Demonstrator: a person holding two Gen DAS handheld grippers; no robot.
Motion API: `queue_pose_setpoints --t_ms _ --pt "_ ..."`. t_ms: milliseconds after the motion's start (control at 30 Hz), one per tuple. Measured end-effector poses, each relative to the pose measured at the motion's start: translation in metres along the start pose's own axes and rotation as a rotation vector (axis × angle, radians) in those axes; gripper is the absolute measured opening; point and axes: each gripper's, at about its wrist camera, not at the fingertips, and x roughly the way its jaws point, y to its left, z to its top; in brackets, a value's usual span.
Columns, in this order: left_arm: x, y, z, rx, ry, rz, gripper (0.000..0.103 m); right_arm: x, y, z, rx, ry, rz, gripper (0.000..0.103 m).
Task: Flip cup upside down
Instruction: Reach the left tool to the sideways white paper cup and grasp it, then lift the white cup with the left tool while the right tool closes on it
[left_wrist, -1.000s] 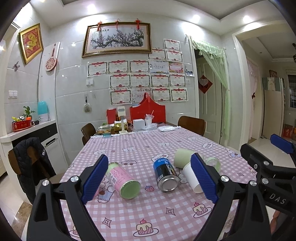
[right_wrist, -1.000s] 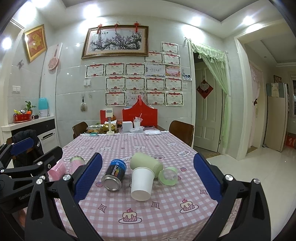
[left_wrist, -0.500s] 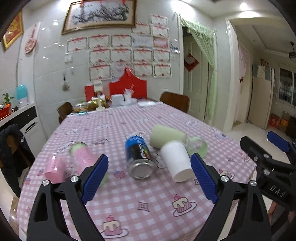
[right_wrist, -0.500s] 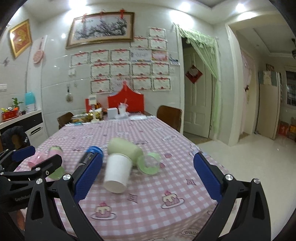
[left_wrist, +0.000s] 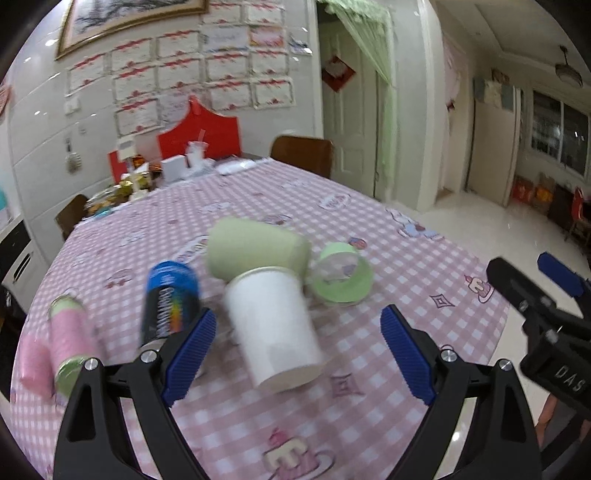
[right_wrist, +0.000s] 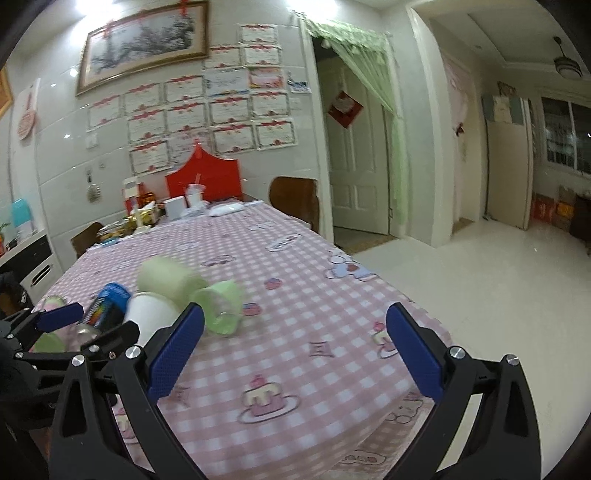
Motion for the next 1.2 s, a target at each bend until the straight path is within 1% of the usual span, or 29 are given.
queue_pose_setpoints --t_ms 100,200,267,333,500,600,633,800,933,1000,1033,1067,1133,1200 --pt "0.018 -0.015 0.01 0.034 0.017 -0.005 0.089 0.013 -0.014 0.0 0.038 0.022 -0.016 0.095" --pt "0.032 -0.021 0.009 0.049 0.062 0.012 0.089 0.027 -0.022 -0.003 0.082 0.077 0.014 0.095" --pt "0.037 -0.017 0.008 0.043 0.085 0.008 0.089 0.037 -0.022 -0.003 0.086 0.106 0.042 0.095" --pt "0.041 -0.009 0.007 0.032 0.096 0.027 0.089 0.042 -0.021 -0.003 0.094 0.111 0.056 0.095" --pt "0.055 0.013 0.006 -0.035 0.163 0.055 0.089 0.049 -0.012 -0.003 0.095 0.128 0.091 0.095" --pt "0.06 0.015 0.002 -0.035 0.183 0.054 0.089 0.052 -0.007 -0.006 0.089 0.143 0.101 0.095" --pt "0.062 0.015 0.0 -0.038 0.202 0.05 0.089 0.053 -0.006 -0.006 0.083 0.151 0.102 0.095" --pt "0.067 0.02 -0.008 -0.056 0.224 0.039 0.089 0.055 0.0 -0.006 0.071 0.161 0.109 0.095" --pt "0.066 0.021 -0.01 -0.035 0.224 0.037 0.089 0.055 0.006 -0.008 0.062 0.172 0.111 0.095" --pt "0.07 0.027 -0.012 -0.063 0.239 0.019 0.081 0.056 0.009 -0.01 0.059 0.184 0.116 0.095" --pt "0.073 0.031 -0.014 -0.086 0.257 0.002 0.07 0.057 0.011 -0.011 0.056 0.191 0.12 0.095" --pt "0.074 0.033 -0.015 -0.101 0.265 -0.012 0.066 0.057 0.013 -0.012 0.052 0.2 0.124 0.095" --pt "0.074 0.035 -0.017 -0.111 0.256 -0.031 0.064 0.056 0.016 -0.014 0.05 0.207 0.124 0.095" --pt "0.07 0.034 -0.019 -0.092 0.246 -0.032 0.061 0.055 0.018 -0.016 0.052 0.213 0.126 0.095"
